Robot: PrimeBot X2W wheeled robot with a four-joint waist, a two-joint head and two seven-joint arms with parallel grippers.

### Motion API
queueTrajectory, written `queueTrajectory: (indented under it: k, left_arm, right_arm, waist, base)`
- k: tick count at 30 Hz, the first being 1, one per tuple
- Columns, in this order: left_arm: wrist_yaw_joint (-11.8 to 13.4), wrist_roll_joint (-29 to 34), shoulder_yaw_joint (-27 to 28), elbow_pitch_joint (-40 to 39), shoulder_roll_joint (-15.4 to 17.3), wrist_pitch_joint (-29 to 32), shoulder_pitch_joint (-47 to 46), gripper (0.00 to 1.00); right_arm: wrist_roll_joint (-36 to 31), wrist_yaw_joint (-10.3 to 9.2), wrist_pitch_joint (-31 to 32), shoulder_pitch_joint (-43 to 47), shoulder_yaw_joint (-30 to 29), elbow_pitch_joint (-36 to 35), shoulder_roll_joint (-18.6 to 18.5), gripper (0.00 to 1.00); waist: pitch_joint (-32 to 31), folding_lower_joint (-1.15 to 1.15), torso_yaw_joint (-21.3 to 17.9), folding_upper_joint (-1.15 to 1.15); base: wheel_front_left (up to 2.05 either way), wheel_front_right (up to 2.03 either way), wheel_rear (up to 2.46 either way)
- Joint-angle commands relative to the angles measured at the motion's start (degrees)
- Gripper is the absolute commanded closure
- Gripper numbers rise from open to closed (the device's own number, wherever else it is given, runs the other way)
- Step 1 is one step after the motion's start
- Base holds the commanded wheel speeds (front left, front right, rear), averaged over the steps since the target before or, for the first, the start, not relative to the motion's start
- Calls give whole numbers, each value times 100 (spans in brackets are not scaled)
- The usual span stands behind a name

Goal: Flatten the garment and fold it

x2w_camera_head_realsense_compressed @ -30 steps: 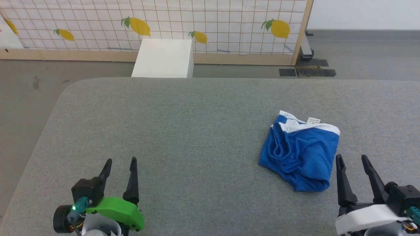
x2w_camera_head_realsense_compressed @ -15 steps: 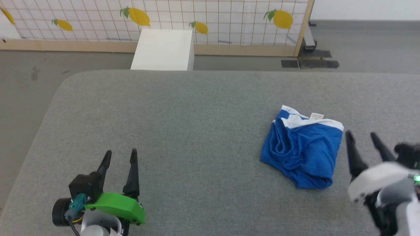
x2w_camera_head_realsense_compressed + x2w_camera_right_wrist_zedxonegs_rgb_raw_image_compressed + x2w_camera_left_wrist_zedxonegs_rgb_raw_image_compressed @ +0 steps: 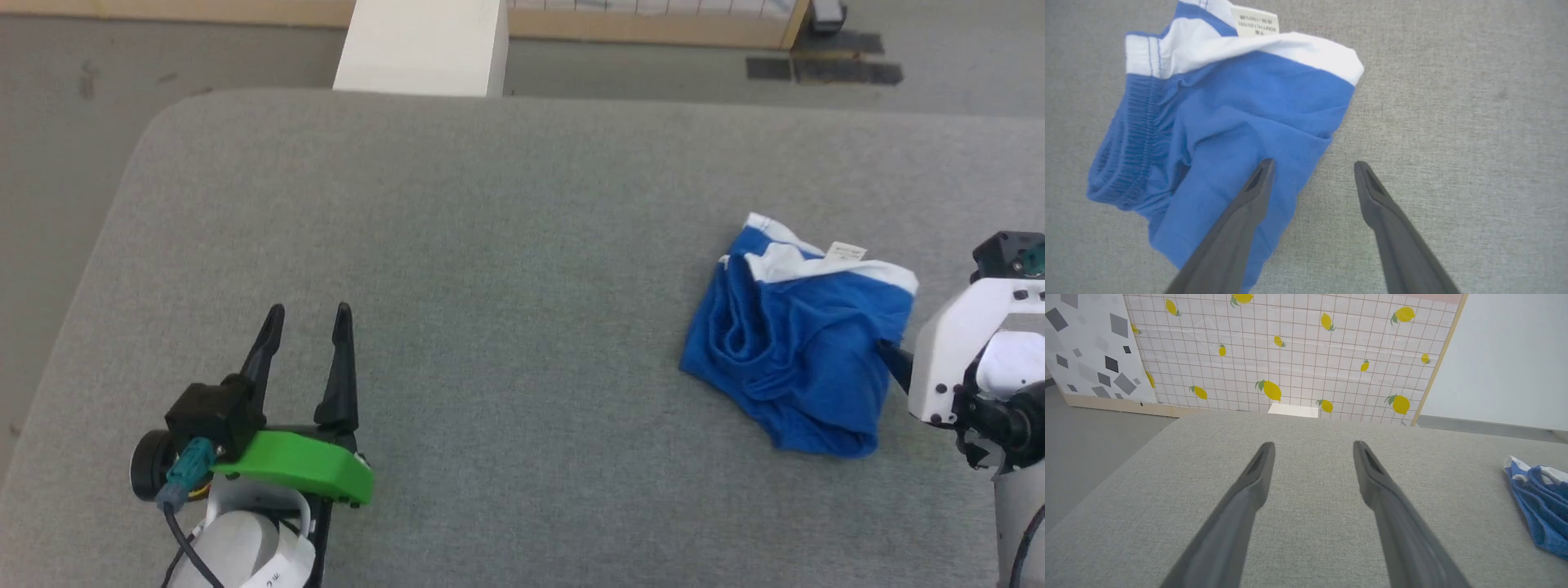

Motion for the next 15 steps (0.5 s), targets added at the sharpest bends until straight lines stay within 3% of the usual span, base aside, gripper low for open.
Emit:
queueTrajectory:
  k: [1,15]
  left_arm:
    - [10,17,2,9,-1,-49,-126,0]
    - [-92,31,-9,249,-88,-166,-431,0]
  right_arm:
    - [-34,-8,110,-79,23,36,-15,0]
    - [-94,-8,126,35,278,477,137,0]
  waist:
    - [347,0,196,0]
    - [623,0,315,0]
  base:
    - [0,0,0]
    - [0,0,0]
